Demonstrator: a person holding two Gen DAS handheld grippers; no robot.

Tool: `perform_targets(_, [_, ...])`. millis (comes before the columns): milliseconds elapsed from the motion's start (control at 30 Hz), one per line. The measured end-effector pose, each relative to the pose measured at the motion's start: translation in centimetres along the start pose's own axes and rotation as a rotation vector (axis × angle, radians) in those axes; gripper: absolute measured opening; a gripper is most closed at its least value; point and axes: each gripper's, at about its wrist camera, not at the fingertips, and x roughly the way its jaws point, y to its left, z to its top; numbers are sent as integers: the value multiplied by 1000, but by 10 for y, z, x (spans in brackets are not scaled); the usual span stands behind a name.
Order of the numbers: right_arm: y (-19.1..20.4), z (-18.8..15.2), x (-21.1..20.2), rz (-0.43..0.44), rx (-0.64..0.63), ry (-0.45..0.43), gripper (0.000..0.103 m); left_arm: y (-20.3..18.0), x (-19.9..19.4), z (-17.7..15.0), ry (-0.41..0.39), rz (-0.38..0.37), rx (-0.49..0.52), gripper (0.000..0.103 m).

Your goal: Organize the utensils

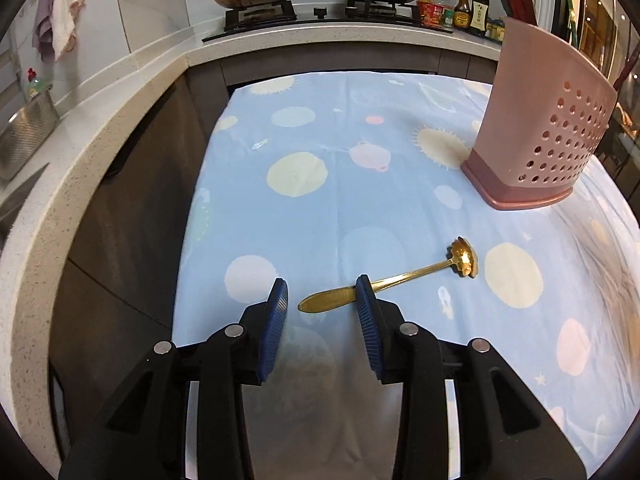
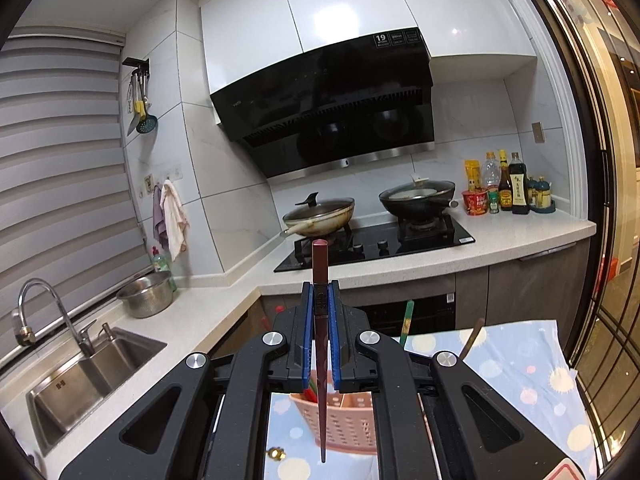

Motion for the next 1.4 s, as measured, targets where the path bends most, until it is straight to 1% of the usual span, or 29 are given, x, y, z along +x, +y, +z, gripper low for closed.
perform_targets(100, [3,-10,-2,1,-9,22,7,-2,0,-4,4,-51,-18,34])
perform_targets(133, [3,-14,-2,2,-12,32,7,-5,0,-7,11,-56,-9,34])
perform_targets(167, [4,-17,-3,2,-13,39,7,-11,-3,-11,3,-45,15,34])
perform_targets(300, [4,-32,-8,-2,-13,60,7,-30,-12,-22,-3,-43,83,34])
perform_targets(367, [3,-38,-8,0,-8,75,7,-29,-18,-19,-13,-23,88,34])
perform_targets(467, [1,-44,-9,1,1,87,7,-20,-22,-3,-36,-7,71,35])
perform_targets(500, [1,-45,-9,1,3,89,7,-18,-20,1,-34,-19,67,36])
perform_targets(567, [0,-46,-9,2,8,92,7,-14,-7,10,-15,-53,64,45])
perform_targets(633, [0,-47,-8,3,10,96,7,-13,10,13,21,-74,67,45])
perform_targets(667, [-1,-48,-8,3,10,98,7,-10,11,14,7,-98,53,45])
perform_targets(700, [-2,-49,-8,1,9,101,7,-8,11,14,10,-130,36,45])
perform_targets(733, [-3,-49,-7,1,9,104,7,-7,14,14,32,-153,21,45])
perform_targets(867, [-4,-53,-8,3,14,111,7,-29,2,-7,5,-113,88,45])
perform_targets(1000, [-5,-57,-9,10,29,116,7,-49,-15,-27,-1,-137,112,45])
perform_targets(1100, [-5,-62,-12,12,30,121,7,-60,-23,-35,3,-132,113,45])
perform_targets(1200, [-4,-66,-15,9,25,126,7,-67,-25,-37,4,-130,97,32])
perform_targets(1267, [-4,-68,-17,10,26,131,7,-68,-25,-36,6,-133,80,17])
perform_targets(1300, [-4,-69,-17,10,24,133,7,-68,-25,-36,8,-139,74,14])
perform_targets(1400, [-6,-70,-20,6,20,135,7,-69,-25,-35,11,-138,57,13])
